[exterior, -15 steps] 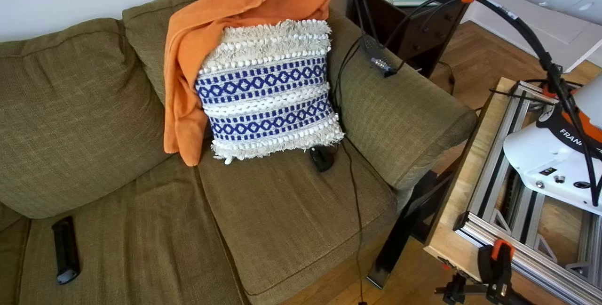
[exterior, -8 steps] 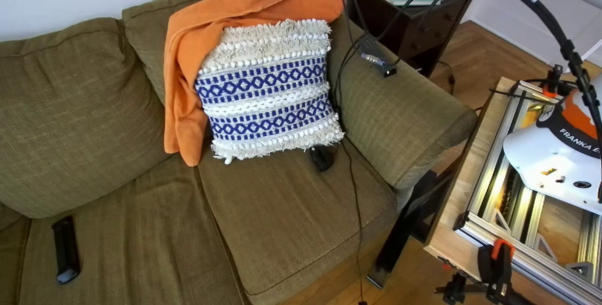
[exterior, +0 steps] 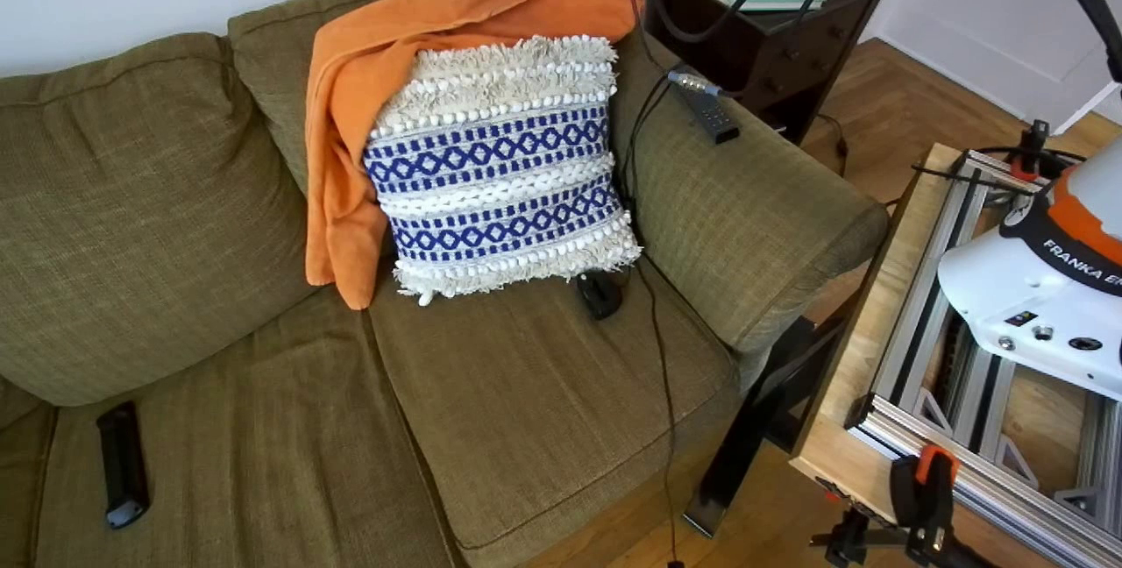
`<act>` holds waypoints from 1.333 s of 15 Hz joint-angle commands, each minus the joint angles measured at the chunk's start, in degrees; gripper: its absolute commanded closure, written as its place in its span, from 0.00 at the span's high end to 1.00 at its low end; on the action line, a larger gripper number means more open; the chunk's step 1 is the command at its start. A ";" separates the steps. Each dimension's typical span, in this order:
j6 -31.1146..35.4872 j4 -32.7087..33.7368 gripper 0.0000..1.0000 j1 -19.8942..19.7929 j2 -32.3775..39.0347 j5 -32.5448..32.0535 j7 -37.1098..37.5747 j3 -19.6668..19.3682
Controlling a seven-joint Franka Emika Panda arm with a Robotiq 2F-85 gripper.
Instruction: Pick up the orange towel from the sofa seat and place it on the sofa back support of the right seat
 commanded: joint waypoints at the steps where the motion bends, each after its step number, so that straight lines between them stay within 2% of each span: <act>1: -3.63 -3.90 1.00 1.02 -5.37 4.31 -4.05 3.79; 8: -7.55 -12.72 1.00 5.37 -15.22 10.88 -4.04 5.57; 18: -2.50 -39.17 1.00 17.91 -32.66 19.35 -5.23 3.12; 20: 2.49 -44.62 1.00 20.79 -35.66 19.67 -7.53 1.52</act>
